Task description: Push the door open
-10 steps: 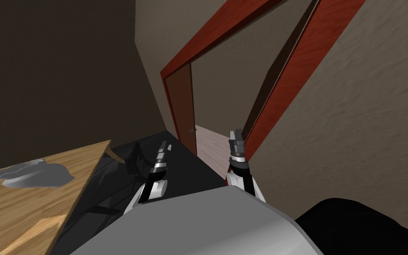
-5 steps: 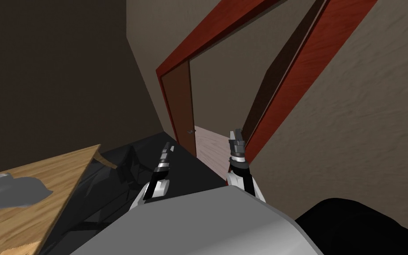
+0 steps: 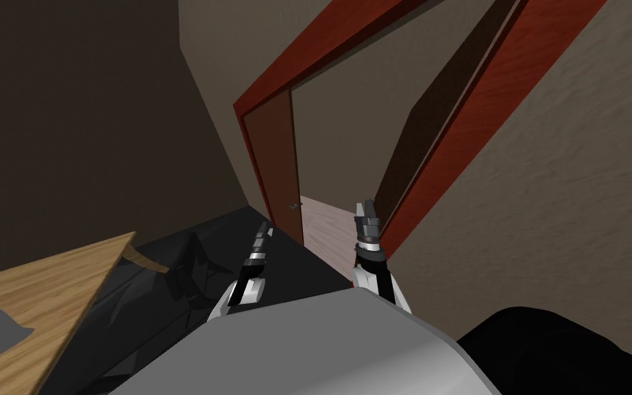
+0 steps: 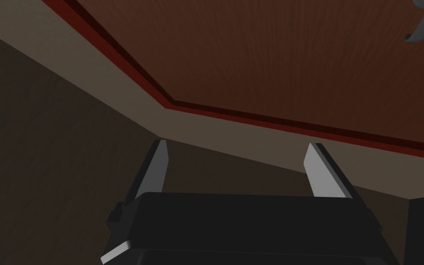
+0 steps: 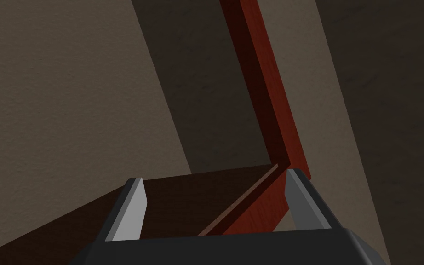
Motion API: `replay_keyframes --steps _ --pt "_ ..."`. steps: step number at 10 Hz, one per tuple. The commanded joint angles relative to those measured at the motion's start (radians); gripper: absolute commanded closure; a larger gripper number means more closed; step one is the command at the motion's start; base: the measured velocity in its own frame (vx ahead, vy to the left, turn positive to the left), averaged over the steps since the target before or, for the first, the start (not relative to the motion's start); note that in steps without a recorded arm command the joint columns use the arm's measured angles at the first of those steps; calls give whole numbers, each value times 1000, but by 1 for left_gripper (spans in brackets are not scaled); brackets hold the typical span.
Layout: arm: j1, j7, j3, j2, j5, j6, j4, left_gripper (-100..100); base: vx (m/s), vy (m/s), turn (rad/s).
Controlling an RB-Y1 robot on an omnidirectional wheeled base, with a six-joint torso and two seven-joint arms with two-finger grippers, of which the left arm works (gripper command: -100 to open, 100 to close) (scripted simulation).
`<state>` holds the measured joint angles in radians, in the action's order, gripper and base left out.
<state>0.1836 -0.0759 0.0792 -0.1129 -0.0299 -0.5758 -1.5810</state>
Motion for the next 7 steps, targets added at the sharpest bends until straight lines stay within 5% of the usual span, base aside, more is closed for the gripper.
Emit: replay_keyframes --steps 1,7 --pt "-13 -7 6 -3 -2 -14 40 -100 85 69 -79" --pt "-65 -30 27 -11 -11 -51 176 -100 81 71 -84"
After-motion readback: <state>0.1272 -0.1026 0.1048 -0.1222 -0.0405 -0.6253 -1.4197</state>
